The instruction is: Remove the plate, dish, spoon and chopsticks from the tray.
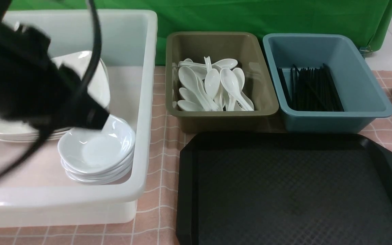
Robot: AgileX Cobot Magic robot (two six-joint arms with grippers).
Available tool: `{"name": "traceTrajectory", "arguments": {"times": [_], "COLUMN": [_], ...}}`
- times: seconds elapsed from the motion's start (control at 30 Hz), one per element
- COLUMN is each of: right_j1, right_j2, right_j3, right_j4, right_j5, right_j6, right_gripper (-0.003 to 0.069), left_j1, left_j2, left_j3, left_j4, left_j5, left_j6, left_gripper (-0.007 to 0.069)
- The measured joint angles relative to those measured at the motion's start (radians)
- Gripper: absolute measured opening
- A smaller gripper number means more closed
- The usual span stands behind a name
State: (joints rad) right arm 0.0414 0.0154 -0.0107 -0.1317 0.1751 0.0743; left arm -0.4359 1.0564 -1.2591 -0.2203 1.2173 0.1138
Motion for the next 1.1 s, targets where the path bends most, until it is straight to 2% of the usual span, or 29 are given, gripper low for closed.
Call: {"name": "traceTrajectory", "arguments": {"times": [0.1, 0.23, 0.27, 0.33, 0.37, 0.4, 0.43, 0.57, 0.67, 0.83, 1.1], "right_j1": [0.0, 0.0, 0.0, 0.0, 0.0, 0.0, 0.0, 0.0, 0.0, 0.0, 0.0], "right_j2": [0.0, 0.0, 0.0, 0.0, 0.0, 0.0, 0.0, 0.0, 0.0, 0.0, 0.0], "right_j3": [0.0, 0.0, 0.0, 0.0, 0.0, 0.0, 0.0, 0.0, 0.0, -0.001, -0.001], "right_j4": [0.0, 0.0, 0.0, 0.0, 0.0, 0.0, 0.0, 0.0, 0.0, 0.0, 0.0], "right_j5": [0.0, 0.0, 0.0, 0.0, 0.0, 0.0, 0.001, 0.001, 0.001, 0.001, 0.001], "right_j6": [0.0, 0.0, 0.0, 0.0, 0.0, 0.0, 0.0, -0.001, 0.0, 0.0, 0.0], "right_gripper": [0.0171, 0.018, 0.0184, 0.0187, 0.0192, 0.0192, 0.0195, 0.0202, 0.0207, 0.0218, 0.0233], "left_j1": [-0.058, -0.076, -0.076, -0.076, -0.076, -0.076, -0.076, -0.076, -0.076, -0.076, -0.076], "left_j2": [-0.122, -0.284, -0.382, -0.436, -0.523, -0.532, -0.602, -0.698, -0.728, -0.732, -0.732], "left_j3": [0.106, 0.275, 0.374, 0.45, 0.562, 0.562, 0.677, 0.84, 0.928, 1.038, 1.08], "left_j4": [0.021, 0.01, -0.004, -0.016, -0.041, -0.044, -0.067, -0.087, -0.055, 0.116, 0.156], "left_j5": [-0.004, -0.141, -0.3, -0.398, -0.575, -0.595, -0.761, -1.015, -1.093, -1.104, -1.11], "left_j6": [-0.018, -0.021, -0.022, -0.022, -0.022, -0.022, -0.022, -0.022, -0.022, -0.022, -0.052], "left_gripper": [-0.0002, -0.0002, -0.0002, -0.0002, -0.0002, -0.0002, -0.0002, -0.0002, -0.0002, -0.0002, -0.0002]}}
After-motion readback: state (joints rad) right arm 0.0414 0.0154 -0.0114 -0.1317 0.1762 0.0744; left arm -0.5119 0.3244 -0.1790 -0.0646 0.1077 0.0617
